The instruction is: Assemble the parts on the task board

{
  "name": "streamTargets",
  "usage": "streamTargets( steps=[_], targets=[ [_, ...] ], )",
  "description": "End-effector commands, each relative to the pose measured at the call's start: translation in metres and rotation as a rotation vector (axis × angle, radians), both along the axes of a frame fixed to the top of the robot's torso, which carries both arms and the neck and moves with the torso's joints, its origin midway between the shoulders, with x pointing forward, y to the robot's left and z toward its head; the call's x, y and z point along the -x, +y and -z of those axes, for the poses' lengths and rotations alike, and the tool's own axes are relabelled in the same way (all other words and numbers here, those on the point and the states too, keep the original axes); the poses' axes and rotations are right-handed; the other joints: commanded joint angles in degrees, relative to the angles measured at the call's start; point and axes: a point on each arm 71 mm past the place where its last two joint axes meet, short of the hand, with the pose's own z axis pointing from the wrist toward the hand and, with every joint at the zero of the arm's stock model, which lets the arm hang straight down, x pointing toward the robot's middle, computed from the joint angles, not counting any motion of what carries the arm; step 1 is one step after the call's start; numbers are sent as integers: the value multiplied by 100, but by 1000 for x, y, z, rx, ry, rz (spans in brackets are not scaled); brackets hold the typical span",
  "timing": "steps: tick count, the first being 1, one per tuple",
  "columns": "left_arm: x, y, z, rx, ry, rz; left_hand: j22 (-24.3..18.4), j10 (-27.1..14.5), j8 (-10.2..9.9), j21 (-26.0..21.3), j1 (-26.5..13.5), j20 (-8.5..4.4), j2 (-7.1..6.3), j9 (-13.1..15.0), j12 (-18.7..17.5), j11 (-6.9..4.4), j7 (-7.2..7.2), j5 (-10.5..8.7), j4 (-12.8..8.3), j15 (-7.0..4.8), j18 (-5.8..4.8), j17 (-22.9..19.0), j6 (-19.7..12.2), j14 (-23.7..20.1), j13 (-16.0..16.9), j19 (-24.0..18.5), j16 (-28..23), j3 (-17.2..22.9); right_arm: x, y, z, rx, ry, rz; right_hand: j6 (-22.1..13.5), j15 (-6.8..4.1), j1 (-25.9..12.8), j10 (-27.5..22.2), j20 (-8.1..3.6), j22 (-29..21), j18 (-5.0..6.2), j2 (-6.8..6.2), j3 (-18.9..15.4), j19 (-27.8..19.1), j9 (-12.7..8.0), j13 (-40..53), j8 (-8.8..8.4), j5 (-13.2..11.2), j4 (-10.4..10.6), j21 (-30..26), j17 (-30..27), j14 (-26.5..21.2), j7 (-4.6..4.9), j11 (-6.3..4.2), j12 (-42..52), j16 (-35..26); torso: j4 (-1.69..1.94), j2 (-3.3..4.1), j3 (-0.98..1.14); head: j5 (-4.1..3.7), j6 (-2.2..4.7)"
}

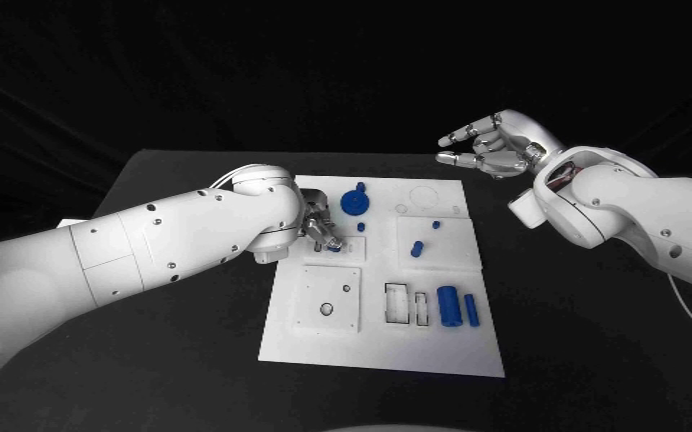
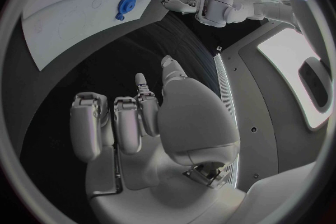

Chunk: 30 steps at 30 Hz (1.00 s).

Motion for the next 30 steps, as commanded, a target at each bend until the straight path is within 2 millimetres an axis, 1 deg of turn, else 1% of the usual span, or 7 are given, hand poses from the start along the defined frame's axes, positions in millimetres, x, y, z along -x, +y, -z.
streamTargets(
  steps=[1,4,7,21,23,25,30],
  targets=[
    [2,1,6,-30,37,7,459,47,11,3,-280,-10,-1,-10,55,-20,-90,-29,-450,-17,-49,1508,86,603,23,273,17,336,0,1,1,2,8,-15,-33,19,-64,113,23,113,89,12,-40,-1,9,876,18,18,-7,-33,823,435,12,26,14,-20,-3,-1,1,-10,-23],
    [0,2,7,-34,41,5,447,62,-18,-8,-489,-29,10,-35,87,-39,-112,-28,-330,-37,-45,1508,148,603,59,269,17,46,0,1,1,2,9,-14,-33,19,-64,113,23,113,89,12,-40,-1,9,876,18,18,-7,-33,823,435,12,26,14,-20,0,-1,0,-15,-26],
    [-1,2,7,-38,45,5,457,79,-47,-5,-601,-43,32,-58,121,-51,-126,-23,-269,-51,-47,1508,196,603,99,273,17,-164,1,2,1,2,5,-16,-33,19,-64,113,23,113,89,12,-40,-1,9,876,18,18,-7,-33,823,435,12,26,14,-20,0,-2,1,-14,-27],
    [-5,1,9,-45,50,0,552,135,-116,44,-818,-68,172,-109,200,-74,-153,-14,-73,-73,-66,1508,333,603,196,307,17,-702,1,3,0,2,-5,-20,-32,19,-74,107,23,96,93,22,-46,-8,9,867,19,30,-5,-42,813,433,12,26,-2,-26,1,3,-2,-7,-43],
    [-5,1,9,-45,50,0,563,142,-128,49,-866,-67,150,-116,204,-76,-155,-18,-30,-75,-68,1508,354,603,203,311,17,-844,1,3,0,1,-5,-21,-32,19,-74,107,23,96,93,22,-46,-8,9,867,19,30,-5,-42,813,433,12,26,-2,-26,0,2,-2,-8,-41],
    [-6,0,9,-46,50,0,574,148,-135,54,-986,-69,70,-121,209,-69,-146,-39,52,-69,-70,1508,383,603,210,315,17,-1061,1,4,0,2,-6,-21,-32,19,-74,107,23,96,93,22,-46,-8,9,867,19,30,-5,-42,813,433,12,26,-2,-26,-2,3,-2,-14,-46],
    [-6,0,9,-46,50,-1,602,163,-158,66,-1021,-73,115,-130,225,-76,-158,-30,147,-76,-75,1508,418,603,233,323,17,-1396,1,4,0,2,-6,-22,-32,19,-74,107,23,96,93,22,-46,-8,9,867,19,30,-5,-42,813,433,12,26,-2,-26,1,3,-3,-26,-52]
  ],
)
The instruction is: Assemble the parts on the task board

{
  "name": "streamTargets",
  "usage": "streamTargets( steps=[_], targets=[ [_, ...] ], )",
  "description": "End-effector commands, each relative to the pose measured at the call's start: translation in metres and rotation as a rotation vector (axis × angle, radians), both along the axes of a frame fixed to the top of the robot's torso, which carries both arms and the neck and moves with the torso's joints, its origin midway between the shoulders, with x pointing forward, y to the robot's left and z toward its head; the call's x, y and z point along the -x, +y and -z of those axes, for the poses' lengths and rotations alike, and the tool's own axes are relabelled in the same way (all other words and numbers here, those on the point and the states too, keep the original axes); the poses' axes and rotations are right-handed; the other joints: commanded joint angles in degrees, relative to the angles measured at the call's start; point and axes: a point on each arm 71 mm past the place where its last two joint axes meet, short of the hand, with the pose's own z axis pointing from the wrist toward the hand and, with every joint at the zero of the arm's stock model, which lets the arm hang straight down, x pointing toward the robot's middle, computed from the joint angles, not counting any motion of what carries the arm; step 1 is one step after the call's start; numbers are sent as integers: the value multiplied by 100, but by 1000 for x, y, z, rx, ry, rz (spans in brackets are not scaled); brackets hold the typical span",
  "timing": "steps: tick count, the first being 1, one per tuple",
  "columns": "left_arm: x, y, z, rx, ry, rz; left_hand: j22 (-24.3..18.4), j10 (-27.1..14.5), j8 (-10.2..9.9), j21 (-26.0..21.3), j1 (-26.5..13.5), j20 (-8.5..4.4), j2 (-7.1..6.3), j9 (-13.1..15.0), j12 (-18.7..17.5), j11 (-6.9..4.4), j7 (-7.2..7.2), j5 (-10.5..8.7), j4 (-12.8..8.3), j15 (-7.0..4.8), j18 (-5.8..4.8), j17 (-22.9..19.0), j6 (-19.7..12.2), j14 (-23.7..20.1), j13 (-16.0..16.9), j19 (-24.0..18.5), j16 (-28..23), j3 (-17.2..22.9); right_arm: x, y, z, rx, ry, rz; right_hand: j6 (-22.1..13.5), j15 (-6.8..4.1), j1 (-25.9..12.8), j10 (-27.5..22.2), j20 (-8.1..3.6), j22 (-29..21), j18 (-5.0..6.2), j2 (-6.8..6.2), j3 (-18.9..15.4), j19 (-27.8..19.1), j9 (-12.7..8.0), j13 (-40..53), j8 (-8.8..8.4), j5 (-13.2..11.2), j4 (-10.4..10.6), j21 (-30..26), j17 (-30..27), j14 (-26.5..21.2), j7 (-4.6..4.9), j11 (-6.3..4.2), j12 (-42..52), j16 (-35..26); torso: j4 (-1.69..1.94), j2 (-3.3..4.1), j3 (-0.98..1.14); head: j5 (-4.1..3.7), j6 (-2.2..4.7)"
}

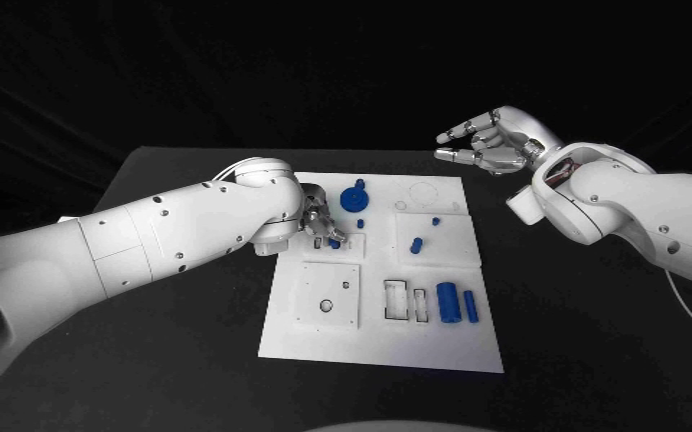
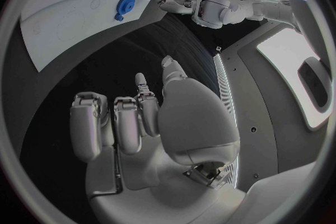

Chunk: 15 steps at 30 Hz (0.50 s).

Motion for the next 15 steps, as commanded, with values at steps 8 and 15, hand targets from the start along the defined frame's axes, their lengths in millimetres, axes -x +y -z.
streamTargets(
  steps=[8,15],
  targets=[
    [3,-1,8,-29,39,16,640,77,-53,41,9,-36,77,-5,57,-12,-27,-4,70,-41,-82,1507,67,603,51,335,17,-334,1,2,0,0,-1,-16,-32,20,-44,107,23,98,93,-8,-30,-8,9,866,19,30,11,-21,809,433,12,26,-2,-26,3,0,0,-14,-22],
    [3,-1,8,-31,43,20,646,82,-57,42,64,-40,83,-4,58,-18,-33,0,70,-45,-82,1507,82,603,54,336,17,-447,1,2,0,0,0,-17,-32,20,-44,107,23,98,93,-8,-30,-8,9,866,19,30,11,-21,809,433,12,26,-2,-26,7,-4,-1,-16,-26]
  ],
)
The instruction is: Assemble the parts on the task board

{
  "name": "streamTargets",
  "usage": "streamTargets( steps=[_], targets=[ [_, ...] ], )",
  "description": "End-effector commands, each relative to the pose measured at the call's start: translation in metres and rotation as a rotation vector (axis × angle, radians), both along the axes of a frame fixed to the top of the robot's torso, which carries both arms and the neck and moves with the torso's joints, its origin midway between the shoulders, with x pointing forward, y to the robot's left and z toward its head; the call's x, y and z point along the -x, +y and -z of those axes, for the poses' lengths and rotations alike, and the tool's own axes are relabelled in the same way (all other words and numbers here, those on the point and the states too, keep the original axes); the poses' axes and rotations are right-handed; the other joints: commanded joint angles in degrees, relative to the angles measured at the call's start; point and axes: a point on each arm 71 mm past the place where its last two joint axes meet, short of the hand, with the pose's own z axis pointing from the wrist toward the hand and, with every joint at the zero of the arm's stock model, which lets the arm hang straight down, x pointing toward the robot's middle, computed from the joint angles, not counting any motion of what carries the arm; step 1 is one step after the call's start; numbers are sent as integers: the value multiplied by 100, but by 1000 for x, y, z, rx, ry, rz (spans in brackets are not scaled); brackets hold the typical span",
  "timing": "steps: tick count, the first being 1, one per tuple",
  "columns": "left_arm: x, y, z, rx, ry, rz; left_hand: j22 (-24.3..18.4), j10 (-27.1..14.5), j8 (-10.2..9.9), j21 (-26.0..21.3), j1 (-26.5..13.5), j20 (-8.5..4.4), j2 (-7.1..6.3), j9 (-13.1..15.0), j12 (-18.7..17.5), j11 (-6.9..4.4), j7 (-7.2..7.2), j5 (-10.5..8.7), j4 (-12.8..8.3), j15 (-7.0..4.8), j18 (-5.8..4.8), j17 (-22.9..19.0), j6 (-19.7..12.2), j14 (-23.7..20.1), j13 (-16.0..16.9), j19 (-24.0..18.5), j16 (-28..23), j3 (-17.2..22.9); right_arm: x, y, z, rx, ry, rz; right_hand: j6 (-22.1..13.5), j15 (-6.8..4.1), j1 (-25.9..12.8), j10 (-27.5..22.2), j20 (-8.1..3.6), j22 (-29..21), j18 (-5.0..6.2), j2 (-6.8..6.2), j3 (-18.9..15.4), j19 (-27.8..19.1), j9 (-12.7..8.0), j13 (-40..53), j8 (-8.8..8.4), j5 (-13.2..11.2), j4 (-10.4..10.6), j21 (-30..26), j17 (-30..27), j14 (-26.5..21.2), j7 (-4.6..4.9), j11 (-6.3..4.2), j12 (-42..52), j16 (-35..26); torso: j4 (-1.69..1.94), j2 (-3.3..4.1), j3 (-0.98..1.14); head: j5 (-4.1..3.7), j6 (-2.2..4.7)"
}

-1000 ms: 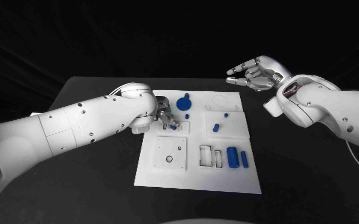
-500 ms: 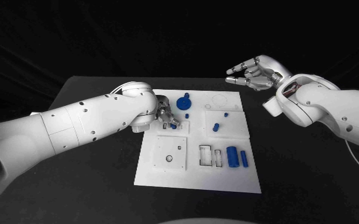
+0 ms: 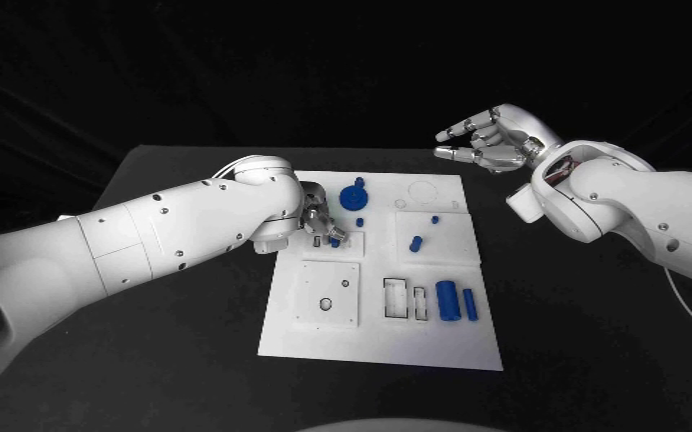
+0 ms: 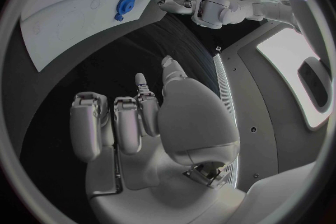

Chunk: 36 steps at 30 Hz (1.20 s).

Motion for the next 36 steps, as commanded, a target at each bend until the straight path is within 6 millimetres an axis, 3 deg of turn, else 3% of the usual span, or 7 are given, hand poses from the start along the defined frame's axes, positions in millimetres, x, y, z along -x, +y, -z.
streamTargets(
  steps=[1,6,13,15,22,31,36],
  targets=[
    [4,-1,8,-26,39,16,647,43,-13,21,25,-41,45,0,26,-17,-5,0,11,-46,-82,1508,31,603,12,337,17,-72,1,2,0,0,0,-17,-32,20,-44,107,23,94,93,-8,-30,-7,9,866,19,30,11,-21,810,433,12,26,-2,-26,5,-4,-1,-4,2],
    [3,0,8,-19,30,7,654,54,-25,21,-12,-43,91,-2,32,-22,-9,-106,92,-48,-83,1508,51,603,23,339,17,-285,1,2,0,0,0,-17,-32,19,-52,105,23,90,94,-3,-37,-9,10,863,19,41,12,-23,803,431,11,25,-6,-31,3,-5,1,3,1],
    [1,2,4,13,-4,-26,680,78,-39,26,-299,-54,275,6,48,-25,-26,-1506,124,-52,-86,1508,87,603,54,347,17,-948,0,2,0,-1,0,-17,-32,19,-52,105,23,90,94,-3,-37,-9,10,863,19,41,12,-23,803,431,11,25,-6,-31,-2,-5,-4,8,37],
    [1,4,3,31,-14,-40,684,81,-36,26,-406,-51,311,12,51,-31,-21,-1780,132,-57,-87,1508,92,603,59,349,17,-1134,0,2,0,-1,0,-16,-32,19,-52,105,23,90,94,-3,-37,-9,10,863,19,41,12,-23,803,431,11,25,-6,-31,1,-4,-7,-1,38],
    [2,10,-8,142,-15,-104,524,-54,-85,-89,-335,-42,323,10,-129,-1,16,-1831,127,-39,-51,1508,-28,603,-136,295,17,-1415,0,2,1,-1,2,-16,-34,19,-59,103,23,84,95,-3,-42,-11,9,860,18,44,13,-27,799,430,11,26,-11,-33,2,-7,-6,1,58],
    [-11,24,-44,211,42,-89,172,-421,-581,-359,243,108,340,-331,-571,220,277,-1762,117,138,23,1508,-566,603,-649,167,17,-1707,-2,1,4,-1,7,-13,-34,19,-59,103,23,84,95,-3,-42,-11,9,860,18,44,13,-27,799,430,11,26,-11,-33,5,-5,-4,45,110],
    [-28,37,-60,158,29,-81,150,-435,-647,-381,336,136,357,-417,-580,246,306,-1765,116,165,29,1508,-569,603,-671,160,17,-1755,-3,2,6,-1,10,-12,-34,19,-59,103,23,84,95,-3,-42,-11,9,860,18,44,13,-27,799,430,11,26,-11,-33,-1,0,-1,57,127]
  ],
)
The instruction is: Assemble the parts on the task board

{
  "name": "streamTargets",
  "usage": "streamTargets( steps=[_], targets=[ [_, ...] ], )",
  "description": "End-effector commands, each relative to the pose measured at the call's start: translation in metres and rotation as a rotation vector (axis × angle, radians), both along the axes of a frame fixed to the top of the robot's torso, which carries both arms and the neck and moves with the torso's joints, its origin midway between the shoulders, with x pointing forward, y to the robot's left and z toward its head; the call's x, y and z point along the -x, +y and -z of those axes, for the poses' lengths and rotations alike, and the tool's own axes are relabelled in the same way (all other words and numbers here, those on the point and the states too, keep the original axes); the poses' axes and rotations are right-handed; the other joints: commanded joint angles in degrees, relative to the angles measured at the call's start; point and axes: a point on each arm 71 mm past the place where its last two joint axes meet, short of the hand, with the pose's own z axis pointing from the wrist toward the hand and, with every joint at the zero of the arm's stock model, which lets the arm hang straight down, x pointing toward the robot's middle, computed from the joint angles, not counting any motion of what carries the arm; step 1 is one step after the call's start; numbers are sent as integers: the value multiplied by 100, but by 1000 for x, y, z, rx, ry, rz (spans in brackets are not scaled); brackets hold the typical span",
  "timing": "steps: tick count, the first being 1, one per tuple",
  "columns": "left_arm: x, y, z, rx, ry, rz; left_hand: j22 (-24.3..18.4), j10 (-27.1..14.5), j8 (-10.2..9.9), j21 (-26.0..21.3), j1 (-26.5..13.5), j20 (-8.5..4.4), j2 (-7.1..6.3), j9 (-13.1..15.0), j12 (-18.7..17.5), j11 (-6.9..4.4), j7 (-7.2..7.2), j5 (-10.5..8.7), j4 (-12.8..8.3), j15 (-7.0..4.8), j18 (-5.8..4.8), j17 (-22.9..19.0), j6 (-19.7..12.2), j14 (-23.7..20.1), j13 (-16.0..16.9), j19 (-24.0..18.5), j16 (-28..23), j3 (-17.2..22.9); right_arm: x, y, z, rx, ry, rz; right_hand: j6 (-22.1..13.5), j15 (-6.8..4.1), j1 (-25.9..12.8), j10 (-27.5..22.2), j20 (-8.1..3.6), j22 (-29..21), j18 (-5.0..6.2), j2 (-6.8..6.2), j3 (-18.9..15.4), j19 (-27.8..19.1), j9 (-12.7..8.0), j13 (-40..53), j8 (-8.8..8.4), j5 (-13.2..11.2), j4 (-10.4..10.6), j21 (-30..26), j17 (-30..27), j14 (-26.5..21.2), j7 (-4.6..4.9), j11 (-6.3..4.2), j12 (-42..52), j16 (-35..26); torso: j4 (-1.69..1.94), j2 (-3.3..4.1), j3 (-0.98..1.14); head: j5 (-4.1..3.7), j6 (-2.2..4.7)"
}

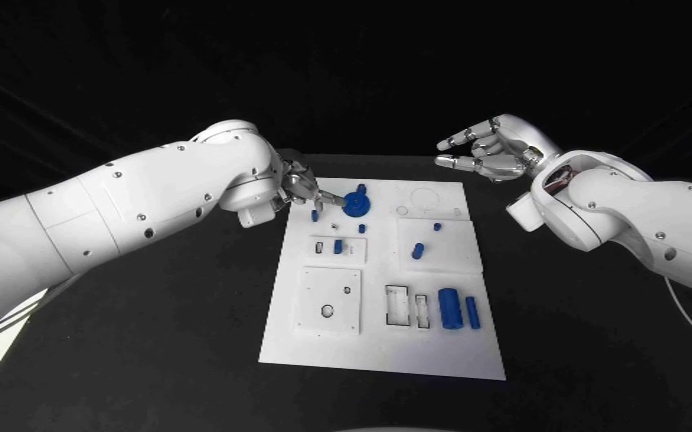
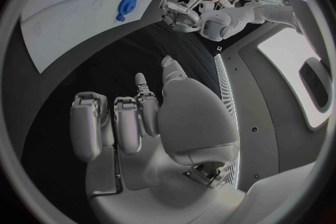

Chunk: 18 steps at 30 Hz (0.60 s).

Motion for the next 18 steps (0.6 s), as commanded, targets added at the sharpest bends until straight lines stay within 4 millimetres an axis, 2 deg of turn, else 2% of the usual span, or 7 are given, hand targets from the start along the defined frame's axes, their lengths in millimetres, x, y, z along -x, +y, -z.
streamTargets(
  steps=[1,6,12,13,18],
  targets=[
    [-5,1,-2,-28,48,62,149,-33,-32,-25,56,53,14,-18,-27,11,3,23,6,41,30,1509,-28,603,-4,160,17,-34,0,2,1,-1,2,-18,-34,19,-59,103,23,86,95,-3,-26,-12,9,860,18,22,-3,-27,801,430,11,26,-11,-33,3,5,-1,2,25],
    [-27,7,-5,-106,-3,39,163,-23,-49,-19,113,67,64,-65,-8,16,6,27,6,48,28,1509,12,603,8,166,17,-49,-1,3,2,-1,5,-19,-36,19,-69,105,23,89,95,0,-32,-10,9,863,17,24,-1,-26,805,431,12,26,-4,-32,6,3,-4,21,47],
    [-40,6,6,-173,-12,37,180,6,-49,-10,159,73,119,-105,36,12,-2,25,7,48,26,1509,74,603,49,173,17,-62,-1,4,4,-2,7,-23,-36,19,-69,105,23,89,95,0,-32,-10,9,863,17,24,-1,-26,805,431,12,26,-4,-32,-10,21,-18,52,55],
    [-41,6,8,-182,-11,36,186,11,-51,-6,170,74,139,-117,43,10,-4,25,7,47,25,1509,89,603,55,176,17,-66,-1,5,4,-2,7,-23,-36,19,-69,105,23,89,95,0,-32,-10,9,863,17,24,-1,-26,805,431,12,26,-4,-32,-9,15,-8,56,57],
    [-45,6,18,-207,-8,31,221,32,-50,17,206,74,190,-145,72,4,-12,25,5,43,18,1509,132,603,80,189,17,-69,-1,5,4,-2,8,-25,-37,19,-70,107,23,94,93,3,-33,-8,9,865,17,26,-1,-24,806,432,12,26,0,-31,-7,13,-5,54,40]
  ],
)
